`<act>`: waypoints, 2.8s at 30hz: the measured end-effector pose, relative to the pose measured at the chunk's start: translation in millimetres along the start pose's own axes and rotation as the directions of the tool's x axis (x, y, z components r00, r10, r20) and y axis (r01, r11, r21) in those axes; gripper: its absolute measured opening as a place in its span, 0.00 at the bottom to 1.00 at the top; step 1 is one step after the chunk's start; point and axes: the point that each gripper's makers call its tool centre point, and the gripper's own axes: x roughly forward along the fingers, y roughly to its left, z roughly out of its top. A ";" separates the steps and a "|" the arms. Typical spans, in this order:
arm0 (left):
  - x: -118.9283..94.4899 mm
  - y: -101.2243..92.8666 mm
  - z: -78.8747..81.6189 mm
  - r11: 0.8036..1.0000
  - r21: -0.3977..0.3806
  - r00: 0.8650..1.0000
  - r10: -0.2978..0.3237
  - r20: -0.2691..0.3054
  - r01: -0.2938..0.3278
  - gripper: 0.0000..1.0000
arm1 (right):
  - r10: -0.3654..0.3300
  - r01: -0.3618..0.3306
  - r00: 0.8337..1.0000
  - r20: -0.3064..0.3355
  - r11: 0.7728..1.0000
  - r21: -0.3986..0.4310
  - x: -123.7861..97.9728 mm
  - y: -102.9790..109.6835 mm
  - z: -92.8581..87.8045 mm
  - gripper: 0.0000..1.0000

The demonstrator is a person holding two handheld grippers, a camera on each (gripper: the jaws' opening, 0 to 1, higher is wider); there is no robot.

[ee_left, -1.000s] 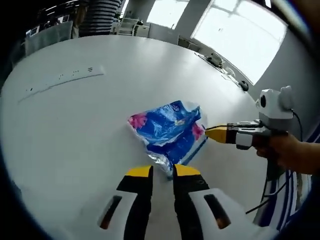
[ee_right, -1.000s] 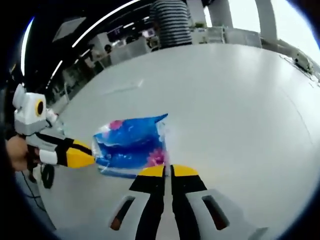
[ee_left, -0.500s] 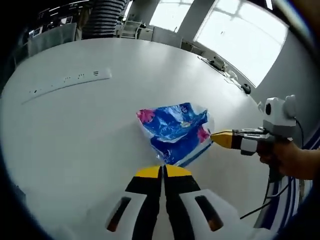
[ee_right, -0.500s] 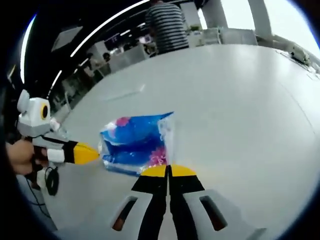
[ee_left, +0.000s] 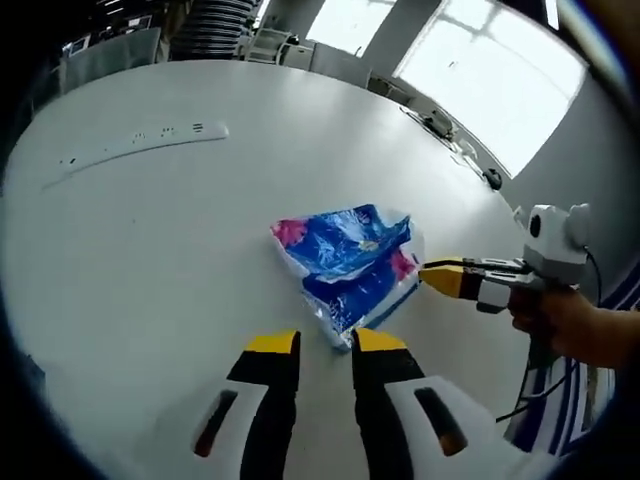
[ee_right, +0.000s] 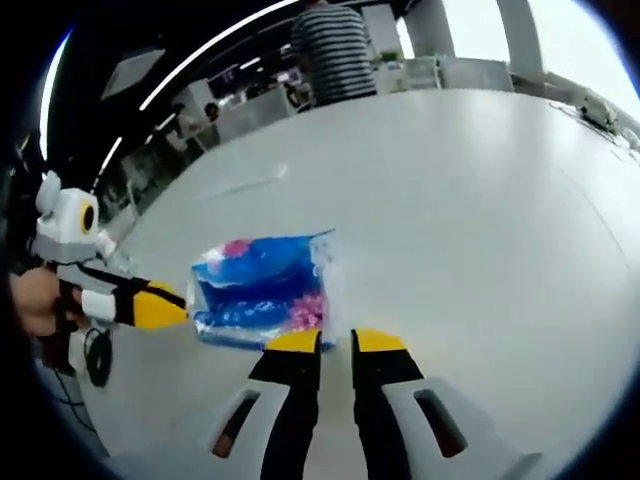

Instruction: Arrange the tabletop items into an orderly group along one side of the table until the central work area is clear of visible clutter.

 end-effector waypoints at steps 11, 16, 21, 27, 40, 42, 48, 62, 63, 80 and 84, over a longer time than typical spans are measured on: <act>-30.8 16.6 19.3 0.993 0.088 0.992 0.071 0.103 -0.080 0.83 | 0.029 -0.028 0.998 0.060 0.999 -0.020 -20.2 16.4 3.4 0.27; -46.1 15.9 20.9 0.996 0.058 0.993 0.057 0.105 -0.064 0.91 | 0.033 -0.030 0.996 0.078 0.999 -0.035 -29.3 20.6 7.8 0.34; -65.4 19.2 22.0 0.993 0.077 0.988 0.082 0.130 -0.093 0.95 | 0.042 -0.038 0.995 0.094 0.998 -0.053 -38.9 29.3 11.8 0.40; -86.5 24.1 17.7 0.992 0.075 0.987 0.091 0.135 -0.102 0.94 | 0.051 -0.047 0.994 0.098 0.998 -0.042 -47.9 38.6 10.6 0.42; -137.9 48.9 1.7 0.981 0.125 0.980 0.130 0.149 -0.149 0.89 | 0.073 -0.077 0.989 0.130 0.997 0.026 -72.8 65.4 2.7 0.43; -144.8 55.2 -3.3 0.978 0.141 0.981 0.133 0.143 -0.153 0.89 | 0.073 -0.076 0.990 0.122 0.997 0.021 -77.0 66.2 -1.8 0.43; -164.5 77.8 -18.6 0.976 0.130 0.978 0.154 0.140 -0.173 0.87 | 0.064 -0.074 0.989 0.132 0.995 0.070 -89.1 71.8 -9.1 0.42; -195.0 117.3 -36.2 0.964 0.131 0.968 0.214 0.132 -0.231 0.86 | 0.072 -0.080 0.990 0.125 0.995 0.066 -87.4 80.6 -13.7 0.42; -195.5 118.3 -36.1 0.963 0.135 0.967 0.216 0.133 -0.234 0.86 | 0.072 -0.081 0.989 0.126 0.995 0.064 -87.1 80.6 -12.7 0.41; -206.3 128.0 -75.3 0.950 0.198 0.970 0.228 0.088 -0.241 0.80 | 0.113 -0.117 0.989 0.093 0.993 0.032 -79.1 95.6 -32.2 0.40; -207.4 121.8 -96.3 0.936 0.272 0.975 0.215 0.058 -0.223 0.80 | 0.124 -0.128 0.988 0.088 0.991 0.034 -80.5 101.8 -43.6 0.40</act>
